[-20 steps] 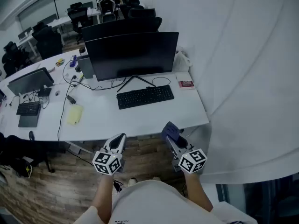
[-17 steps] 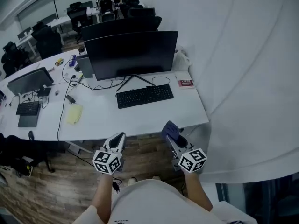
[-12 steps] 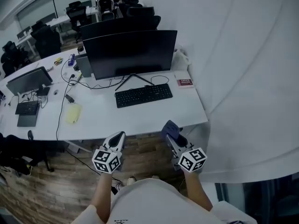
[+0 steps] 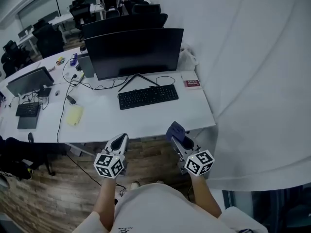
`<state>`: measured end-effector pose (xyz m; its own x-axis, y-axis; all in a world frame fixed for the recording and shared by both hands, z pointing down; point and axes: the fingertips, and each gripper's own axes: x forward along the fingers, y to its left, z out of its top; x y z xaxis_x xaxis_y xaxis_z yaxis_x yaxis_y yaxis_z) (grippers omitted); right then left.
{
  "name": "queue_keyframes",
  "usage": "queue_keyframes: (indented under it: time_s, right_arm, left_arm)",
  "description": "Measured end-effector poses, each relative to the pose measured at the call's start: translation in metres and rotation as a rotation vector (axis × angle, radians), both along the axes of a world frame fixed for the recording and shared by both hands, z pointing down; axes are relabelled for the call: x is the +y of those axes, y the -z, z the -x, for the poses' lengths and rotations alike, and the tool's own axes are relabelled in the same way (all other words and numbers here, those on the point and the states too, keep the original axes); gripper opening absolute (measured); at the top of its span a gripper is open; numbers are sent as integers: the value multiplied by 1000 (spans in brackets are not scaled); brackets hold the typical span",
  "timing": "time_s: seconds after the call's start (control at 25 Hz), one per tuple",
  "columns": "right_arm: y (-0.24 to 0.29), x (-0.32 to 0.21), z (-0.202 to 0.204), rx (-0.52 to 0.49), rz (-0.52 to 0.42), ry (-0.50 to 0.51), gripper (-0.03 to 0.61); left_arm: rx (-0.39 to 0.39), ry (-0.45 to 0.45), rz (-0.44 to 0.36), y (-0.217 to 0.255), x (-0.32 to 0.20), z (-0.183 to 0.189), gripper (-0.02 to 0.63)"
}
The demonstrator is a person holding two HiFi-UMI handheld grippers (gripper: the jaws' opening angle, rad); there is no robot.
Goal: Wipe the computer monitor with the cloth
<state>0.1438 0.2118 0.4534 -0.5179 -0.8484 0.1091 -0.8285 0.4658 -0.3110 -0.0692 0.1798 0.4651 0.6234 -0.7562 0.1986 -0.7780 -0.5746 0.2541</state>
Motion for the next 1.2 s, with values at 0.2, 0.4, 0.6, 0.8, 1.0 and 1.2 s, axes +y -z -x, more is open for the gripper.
queue_keyframes:
  time_s: [0.2, 0.4, 0.6, 0.8, 1.0, 1.2]
  right_arm:
    - [-3, 1, -12, -11, 6, 21, 133]
    - [-6, 4, -27, -26, 7, 33, 133]
    - [-8, 7, -40, -19, 5, 47, 133]
    - [-10, 8, -44, -20, 7, 64, 133]
    - [-18, 5, -39, -27, 20, 86, 133]
    - [-17, -9, -27, -23, 22, 112, 133]
  left_arm:
    - [1, 8, -7, 1, 2, -8, 11]
    - [-11, 26, -5, -3, 7, -18, 11]
    - [-9, 53, -11, 3, 14, -27, 11]
    - [1, 100, -18, 9, 17, -25, 11]
    - [16, 118, -9, 1, 18, -20, 11]
    - [19, 106, -2, -4, 7, -19, 11]
